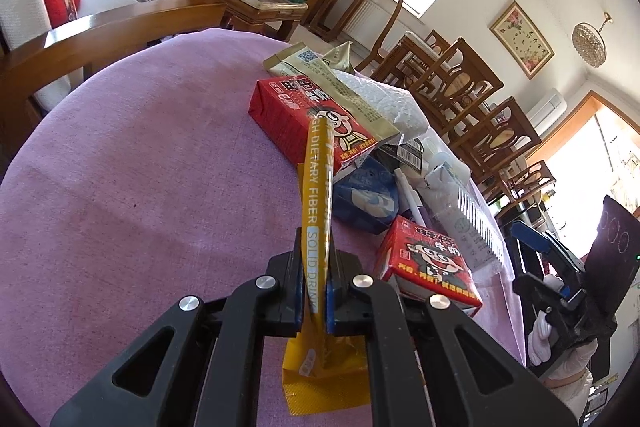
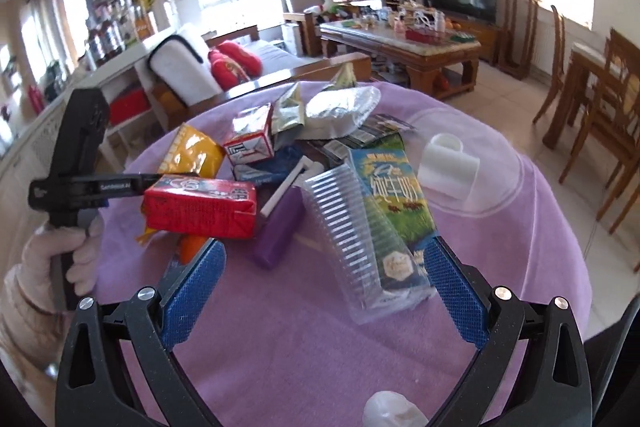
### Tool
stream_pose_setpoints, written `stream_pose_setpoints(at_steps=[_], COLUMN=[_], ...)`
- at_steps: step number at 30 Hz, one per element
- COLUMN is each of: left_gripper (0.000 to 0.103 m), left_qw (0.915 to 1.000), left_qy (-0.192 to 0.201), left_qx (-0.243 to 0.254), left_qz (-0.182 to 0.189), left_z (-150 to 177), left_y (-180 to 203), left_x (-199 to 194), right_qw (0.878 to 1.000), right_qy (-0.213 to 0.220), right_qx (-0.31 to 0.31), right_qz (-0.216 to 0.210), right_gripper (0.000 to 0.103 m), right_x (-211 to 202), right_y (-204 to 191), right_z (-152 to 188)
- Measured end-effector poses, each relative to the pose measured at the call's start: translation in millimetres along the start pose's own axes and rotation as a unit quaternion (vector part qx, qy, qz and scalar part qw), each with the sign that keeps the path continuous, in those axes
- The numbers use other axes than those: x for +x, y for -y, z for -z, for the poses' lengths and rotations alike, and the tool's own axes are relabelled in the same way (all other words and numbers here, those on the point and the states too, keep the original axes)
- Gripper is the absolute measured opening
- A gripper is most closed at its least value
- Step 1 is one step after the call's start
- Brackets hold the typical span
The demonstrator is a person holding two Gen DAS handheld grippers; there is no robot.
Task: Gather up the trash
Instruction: 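Grasp the milk carton with the right gripper while the left gripper holds the yellow wrapper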
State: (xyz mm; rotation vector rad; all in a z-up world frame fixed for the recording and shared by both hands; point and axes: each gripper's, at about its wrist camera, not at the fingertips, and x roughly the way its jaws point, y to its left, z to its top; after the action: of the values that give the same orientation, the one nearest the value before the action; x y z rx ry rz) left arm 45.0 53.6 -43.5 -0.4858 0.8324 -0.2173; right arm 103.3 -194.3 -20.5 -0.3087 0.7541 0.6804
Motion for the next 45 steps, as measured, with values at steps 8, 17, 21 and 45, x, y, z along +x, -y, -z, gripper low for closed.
stream_pose_setpoints(at_steps=[8,17,21,45], left_gripper=[0.008,0.008,0.009,0.009], left_qw=[0.9994,0.9988,0.9984,0.997], left_qy=[0.027,0.039,0.047,0.061], left_qx=[-0.018,-0.021,-0.023,-0.023], left_qz=[0.014,0.019,0.022,0.043], left_z=[-1,-1,0,-1], left_y=[-6,-6,-7,-11], left_x=[-9,-13,-15,-20], right_qw=[0.991,0.995,0.995,0.996], right_qy=[-0.045,-0.025,-0.067,-0.008], right_qx=[-0.105,-0.084,-0.076,-0.001], right_qz=[0.074,0.038,-0.006,-0.091], right_gripper=[0.045,0.008,0.064,0.002], right_x=[29,11,17,-20], right_y=[-8,-5,-6,4], right_z=[-3,-5,-7,-7])
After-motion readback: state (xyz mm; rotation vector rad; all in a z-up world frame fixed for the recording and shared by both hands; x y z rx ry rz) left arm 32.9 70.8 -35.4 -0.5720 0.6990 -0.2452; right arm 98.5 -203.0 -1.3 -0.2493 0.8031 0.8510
